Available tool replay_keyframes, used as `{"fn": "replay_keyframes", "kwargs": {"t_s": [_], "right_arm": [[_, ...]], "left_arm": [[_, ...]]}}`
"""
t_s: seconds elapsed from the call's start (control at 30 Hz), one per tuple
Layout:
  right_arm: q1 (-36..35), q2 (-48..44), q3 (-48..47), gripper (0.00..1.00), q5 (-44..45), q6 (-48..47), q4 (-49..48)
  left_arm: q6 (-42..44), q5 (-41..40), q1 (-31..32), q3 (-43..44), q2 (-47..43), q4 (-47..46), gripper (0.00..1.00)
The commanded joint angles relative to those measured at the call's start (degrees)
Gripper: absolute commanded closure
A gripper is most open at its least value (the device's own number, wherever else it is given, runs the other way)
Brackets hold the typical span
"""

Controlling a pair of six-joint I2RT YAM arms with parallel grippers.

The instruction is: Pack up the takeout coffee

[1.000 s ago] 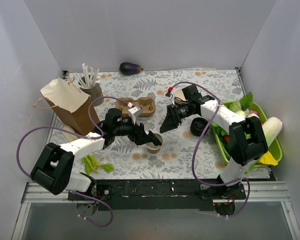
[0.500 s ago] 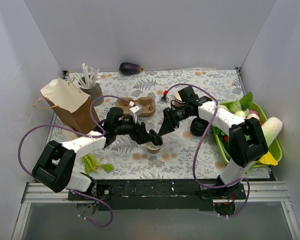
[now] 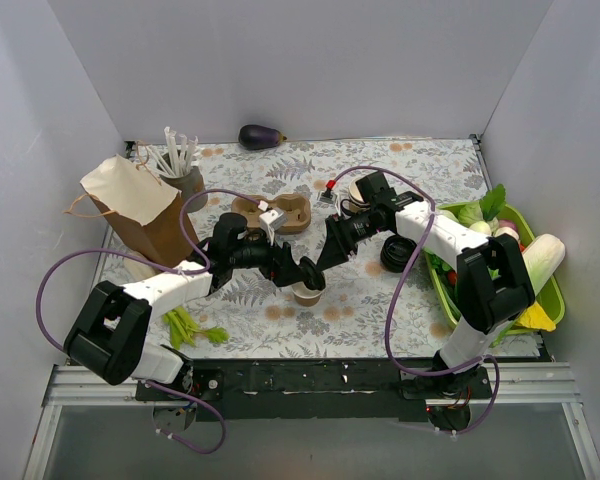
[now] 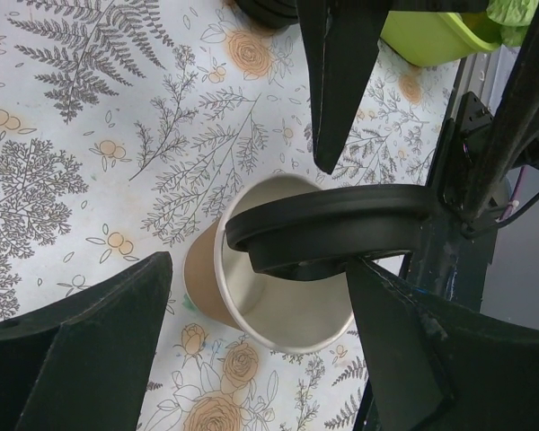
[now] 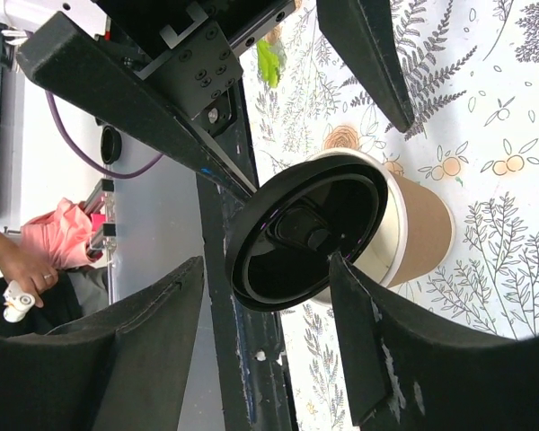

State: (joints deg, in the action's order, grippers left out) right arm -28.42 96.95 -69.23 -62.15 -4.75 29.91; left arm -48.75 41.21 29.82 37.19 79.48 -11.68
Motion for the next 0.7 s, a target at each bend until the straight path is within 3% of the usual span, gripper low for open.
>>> {"fn": "replay_keyframes", "kwargs": {"t_s": [0.0,0.13,0.33,0.67], "right_arm": [[-0.05,-0.27,-1.52,0.34,-0.78,-1.05,-0.47],[-0.31,-0.18,-1.78,0.34,1.58,-1.22,-0.03],[-0.32,0.26,-1.87,0.49,4.49,-1.05,-0.12],[-0.23,0.17,-2.92,0.59,5.20,-0.70,0.15]], "left_arm": [[-0.03,0.80,0.32,2.01,0.41,-1.24,0.22],[-0.03,0.89,0.32,2.19,0.50,-1.24,0.22],[-0.12,0.98,0.24,2.01,0.23,-1.06,0.22],[-0.20,1.15,0.24,1.57,-0.64,-0.53,0.22]]}}
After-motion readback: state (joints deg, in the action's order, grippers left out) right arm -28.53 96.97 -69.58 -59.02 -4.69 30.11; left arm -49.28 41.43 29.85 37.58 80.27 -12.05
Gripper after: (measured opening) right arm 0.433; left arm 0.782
